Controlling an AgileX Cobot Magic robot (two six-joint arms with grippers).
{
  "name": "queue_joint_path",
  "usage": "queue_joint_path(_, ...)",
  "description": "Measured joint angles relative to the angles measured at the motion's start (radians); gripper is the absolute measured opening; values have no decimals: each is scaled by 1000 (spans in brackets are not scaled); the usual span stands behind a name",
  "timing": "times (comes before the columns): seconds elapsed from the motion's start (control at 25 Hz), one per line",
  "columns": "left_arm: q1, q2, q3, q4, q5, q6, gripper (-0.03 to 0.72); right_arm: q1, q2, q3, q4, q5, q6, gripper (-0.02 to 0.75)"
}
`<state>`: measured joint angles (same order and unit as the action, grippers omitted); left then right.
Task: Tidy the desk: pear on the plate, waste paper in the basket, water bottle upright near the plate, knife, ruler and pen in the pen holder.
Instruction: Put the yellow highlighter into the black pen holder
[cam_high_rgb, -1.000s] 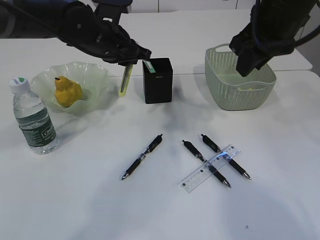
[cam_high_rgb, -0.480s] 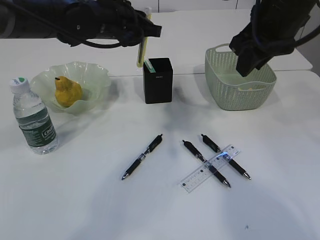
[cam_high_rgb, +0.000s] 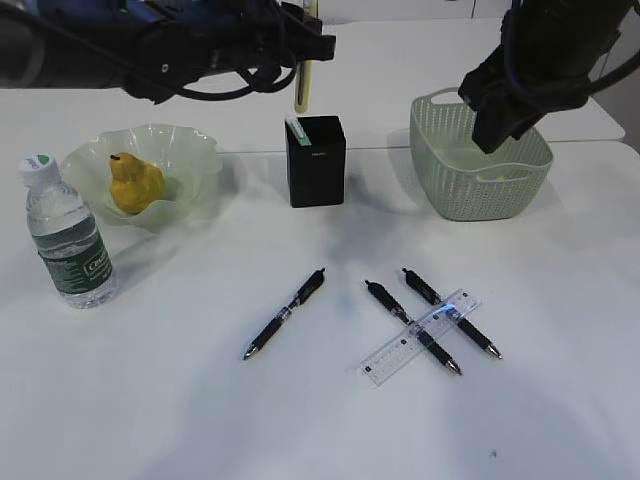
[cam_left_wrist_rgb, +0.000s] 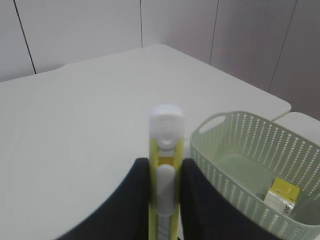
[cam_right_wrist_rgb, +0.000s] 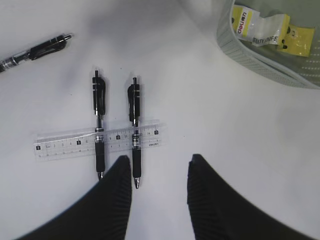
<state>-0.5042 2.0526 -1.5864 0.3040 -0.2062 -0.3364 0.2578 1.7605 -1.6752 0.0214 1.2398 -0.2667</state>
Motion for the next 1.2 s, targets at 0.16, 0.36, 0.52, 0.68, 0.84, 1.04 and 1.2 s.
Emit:
queue_joint_path(0.16,0,33,0,1,-26,0,112,0,0,0,0,0,0,314)
queue_joint_path(0.36,0,52,0,4,-82,2,112,0,0,0,0,0,0,314)
queue_joint_path(0.52,6,78,0,6,-147,15,112,0,0,0,0,0,0,314)
queue_joint_path(0.68,23,101,0,8,-169,19,112,0,0,0,0,0,0,314)
queue_joint_path(0.84,46,113,0,8,-198,20,112,0,0,0,0,0,0,314)
queue_joint_path(1.04,65,144,0,8,-257,21,112,0,0,0,0,0,0,314)
queue_joint_path(1.2,65,170,0,8,-333,23,112,0,0,0,0,0,0,314)
